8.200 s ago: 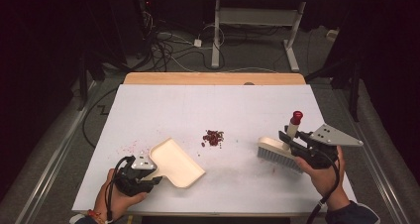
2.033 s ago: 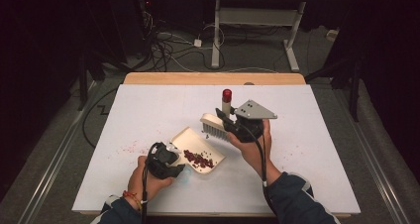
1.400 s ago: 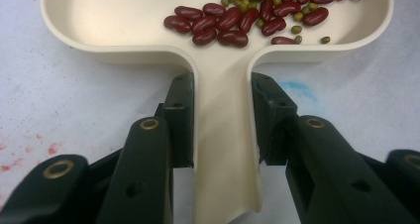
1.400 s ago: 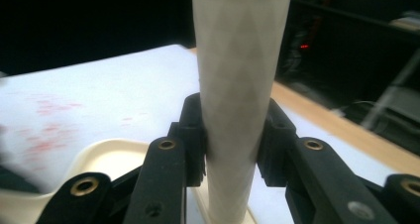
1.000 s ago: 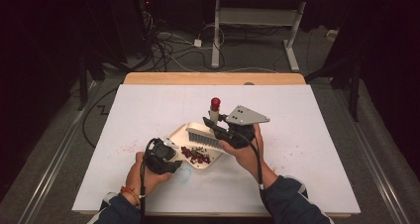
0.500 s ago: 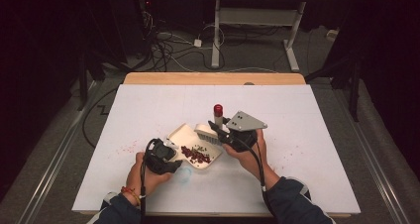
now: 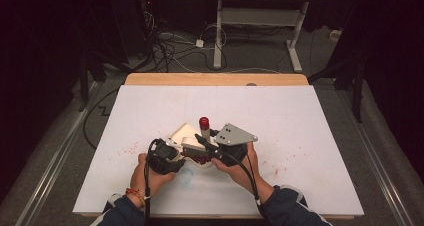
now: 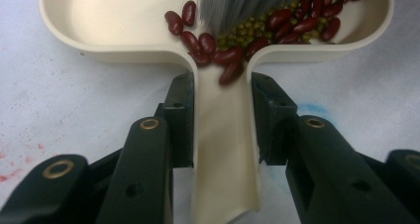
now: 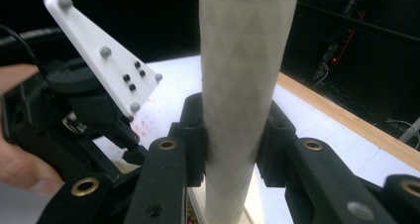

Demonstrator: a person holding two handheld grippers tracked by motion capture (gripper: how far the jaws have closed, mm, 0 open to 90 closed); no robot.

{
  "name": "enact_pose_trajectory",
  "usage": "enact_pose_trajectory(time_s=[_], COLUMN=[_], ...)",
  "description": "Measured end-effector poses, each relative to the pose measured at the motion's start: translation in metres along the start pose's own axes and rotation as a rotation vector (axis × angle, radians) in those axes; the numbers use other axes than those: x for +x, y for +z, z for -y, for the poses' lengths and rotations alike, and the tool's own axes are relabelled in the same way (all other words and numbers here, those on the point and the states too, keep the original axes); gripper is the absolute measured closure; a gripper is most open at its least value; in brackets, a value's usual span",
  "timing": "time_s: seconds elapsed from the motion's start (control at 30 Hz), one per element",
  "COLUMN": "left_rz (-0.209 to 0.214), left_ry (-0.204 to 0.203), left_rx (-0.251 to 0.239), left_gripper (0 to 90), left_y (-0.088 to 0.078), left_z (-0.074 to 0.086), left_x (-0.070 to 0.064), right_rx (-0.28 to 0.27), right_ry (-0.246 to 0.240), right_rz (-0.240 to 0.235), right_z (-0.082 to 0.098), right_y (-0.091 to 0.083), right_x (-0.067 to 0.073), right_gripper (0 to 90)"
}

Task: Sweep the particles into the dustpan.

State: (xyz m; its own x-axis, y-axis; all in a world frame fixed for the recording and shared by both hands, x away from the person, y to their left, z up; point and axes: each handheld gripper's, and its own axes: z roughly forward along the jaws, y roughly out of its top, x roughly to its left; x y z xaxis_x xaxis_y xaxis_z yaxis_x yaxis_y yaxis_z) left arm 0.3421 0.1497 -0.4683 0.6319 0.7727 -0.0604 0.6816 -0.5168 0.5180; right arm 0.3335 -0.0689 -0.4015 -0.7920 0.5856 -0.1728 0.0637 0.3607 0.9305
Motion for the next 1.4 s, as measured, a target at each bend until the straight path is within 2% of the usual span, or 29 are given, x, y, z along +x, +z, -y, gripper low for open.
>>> enact_pose_trajectory(time_s=[0.13,0.43,0.6,0.7,0.93,1.0,1.1,1.2,1.27,1.3,1.4], left_rz=[-0.002,0.002,0.001,-0.002,-0.006,-0.008,-0.012,-0.014,-0.015,-0.016,-0.017], left_ry=[0.005,0.003,0.01,0.015,0.026,0.028,0.026,0.026,0.026,0.026,0.027], left_rx=[0.001,-0.003,0.001,0.003,0.011,0.012,0.012,0.012,0.011,0.011,0.01], left_gripper=[64.0,64.0,64.0,64.0,64.0,64.0,64.0,64.0,64.0,64.0,64.0], left_y=[0.0,0.001,0.002,0.003,0.004,0.004,0.004,0.004,0.004,0.004,0.004], left_z=[0.0,0.001,0.001,0.001,0.002,0.002,0.002,0.002,0.002,0.002,0.002], left_x=[0.0,0.001,0.001,0.001,0.001,0.001,0.0,0.0,-0.001,-0.001,-0.001], right_rx=[-0.013,-0.048,-0.054,-0.053,-0.041,-0.028,-0.031,-0.03,-0.02,-0.02,-0.021], right_ry=[0.007,0.039,0.046,0.051,0.075,0.085,0.057,0.061,0.043,0.043,0.059], right_rz=[0.016,0.056,0.101,0.105,0.165,0.203,0.235,0.199,0.168,0.168,0.127], right_z=[0.0,-0.004,-0.002,0.0,0.009,0.016,0.016,0.015,0.012,0.012,0.009], right_y=[-0.001,-0.01,-0.011,-0.01,-0.005,-0.001,0.001,0.003,0.005,0.005,0.005], right_x=[0.0,-0.011,-0.018,-0.02,-0.035,-0.038,-0.036,-0.029,-0.02,-0.02,-0.014], right_gripper=[69.7,69.7,69.7,69.7,69.7,69.6,69.6,69.7,69.7,69.7,69.7])
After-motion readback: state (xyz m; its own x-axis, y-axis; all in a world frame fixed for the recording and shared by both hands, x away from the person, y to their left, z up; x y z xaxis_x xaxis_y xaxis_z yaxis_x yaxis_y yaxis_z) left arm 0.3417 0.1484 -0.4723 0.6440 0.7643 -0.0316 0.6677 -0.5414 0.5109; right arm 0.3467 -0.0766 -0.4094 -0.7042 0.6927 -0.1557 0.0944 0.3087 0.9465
